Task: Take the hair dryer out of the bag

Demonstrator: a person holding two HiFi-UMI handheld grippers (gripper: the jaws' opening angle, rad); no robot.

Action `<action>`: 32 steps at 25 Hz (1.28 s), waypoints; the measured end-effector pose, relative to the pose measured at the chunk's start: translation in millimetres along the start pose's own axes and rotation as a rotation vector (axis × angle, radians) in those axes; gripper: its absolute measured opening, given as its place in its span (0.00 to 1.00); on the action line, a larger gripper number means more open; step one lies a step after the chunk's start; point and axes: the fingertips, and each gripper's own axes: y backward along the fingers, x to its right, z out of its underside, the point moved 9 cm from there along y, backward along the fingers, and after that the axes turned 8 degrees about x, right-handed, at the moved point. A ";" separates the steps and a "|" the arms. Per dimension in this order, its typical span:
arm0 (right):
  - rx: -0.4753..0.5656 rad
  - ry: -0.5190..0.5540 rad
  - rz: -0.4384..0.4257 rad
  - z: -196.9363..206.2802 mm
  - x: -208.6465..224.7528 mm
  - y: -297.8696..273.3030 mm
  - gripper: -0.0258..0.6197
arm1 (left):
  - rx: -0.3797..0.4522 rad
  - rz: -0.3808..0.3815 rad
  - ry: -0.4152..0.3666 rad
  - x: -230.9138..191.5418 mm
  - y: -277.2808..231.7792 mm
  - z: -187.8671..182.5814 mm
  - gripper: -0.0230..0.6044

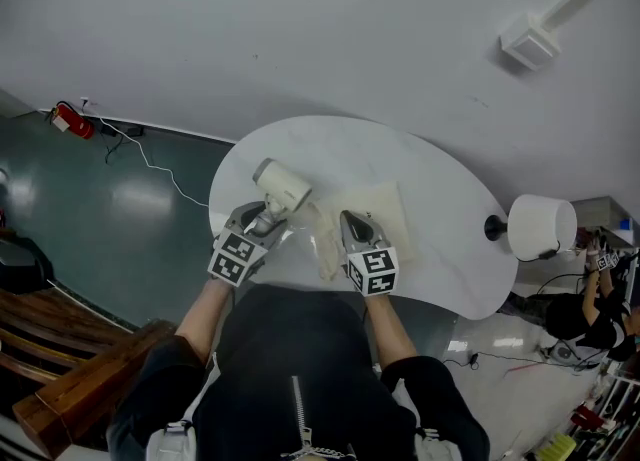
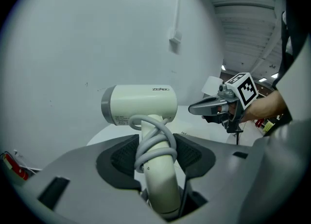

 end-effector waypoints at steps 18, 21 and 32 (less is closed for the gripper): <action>0.281 0.013 0.068 -75.7 -3.8 31.6 0.04 | 0.164 0.022 -0.009 1.0 8.6 -52.5 0.39; 0.280 0.020 0.076 -75.5 -3.6 33.6 0.04 | 0.189 0.022 -0.014 1.4 10.3 -56.3 0.39; 0.291 -0.002 0.082 -74.8 -2.3 34.5 0.04 | 0.183 0.046 -0.020 2.3 8.2 -58.6 0.39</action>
